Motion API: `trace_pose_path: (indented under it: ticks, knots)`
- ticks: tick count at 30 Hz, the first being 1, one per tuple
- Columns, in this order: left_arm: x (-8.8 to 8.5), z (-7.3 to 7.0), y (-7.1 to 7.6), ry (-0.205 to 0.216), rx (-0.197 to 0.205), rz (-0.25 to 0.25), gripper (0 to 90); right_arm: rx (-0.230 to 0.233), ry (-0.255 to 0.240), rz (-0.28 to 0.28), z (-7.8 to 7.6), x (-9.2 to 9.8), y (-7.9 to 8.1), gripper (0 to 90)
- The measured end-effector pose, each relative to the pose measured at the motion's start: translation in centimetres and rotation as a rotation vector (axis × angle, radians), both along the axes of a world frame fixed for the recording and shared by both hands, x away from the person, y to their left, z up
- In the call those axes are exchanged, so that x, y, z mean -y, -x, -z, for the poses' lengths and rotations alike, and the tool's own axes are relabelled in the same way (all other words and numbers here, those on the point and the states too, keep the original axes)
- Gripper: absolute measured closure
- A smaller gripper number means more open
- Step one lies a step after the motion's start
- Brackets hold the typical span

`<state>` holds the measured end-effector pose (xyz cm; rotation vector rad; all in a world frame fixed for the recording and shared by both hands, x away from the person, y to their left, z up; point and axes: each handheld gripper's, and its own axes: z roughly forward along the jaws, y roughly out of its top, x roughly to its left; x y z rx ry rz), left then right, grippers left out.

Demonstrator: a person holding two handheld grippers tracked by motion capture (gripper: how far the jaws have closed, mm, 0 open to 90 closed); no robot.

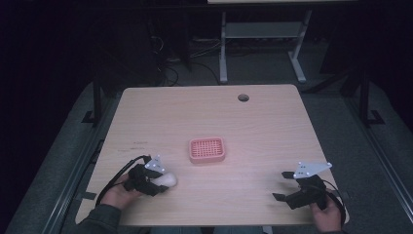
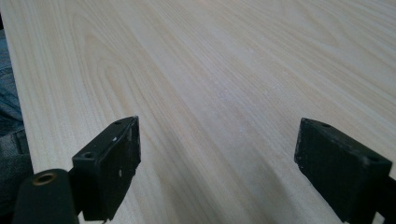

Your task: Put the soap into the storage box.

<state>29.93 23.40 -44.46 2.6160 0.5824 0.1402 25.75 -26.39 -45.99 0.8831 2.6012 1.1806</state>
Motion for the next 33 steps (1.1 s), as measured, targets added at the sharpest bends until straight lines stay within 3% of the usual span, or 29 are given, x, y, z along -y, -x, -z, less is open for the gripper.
trace_pose_path:
  ticks: [15,33]
  knots:
    - [0.2,-0.8,0.1,0.011,0.007,0.007,49.2,0.004,0.001,0.0,0.0,-0.1,0.1,14.1]
    - [2.4,-2.1,-1.8,0.005,-0.004,0.053,49.2,0.004,0.0,0.001,0.0,0.0,0.2,14.2]
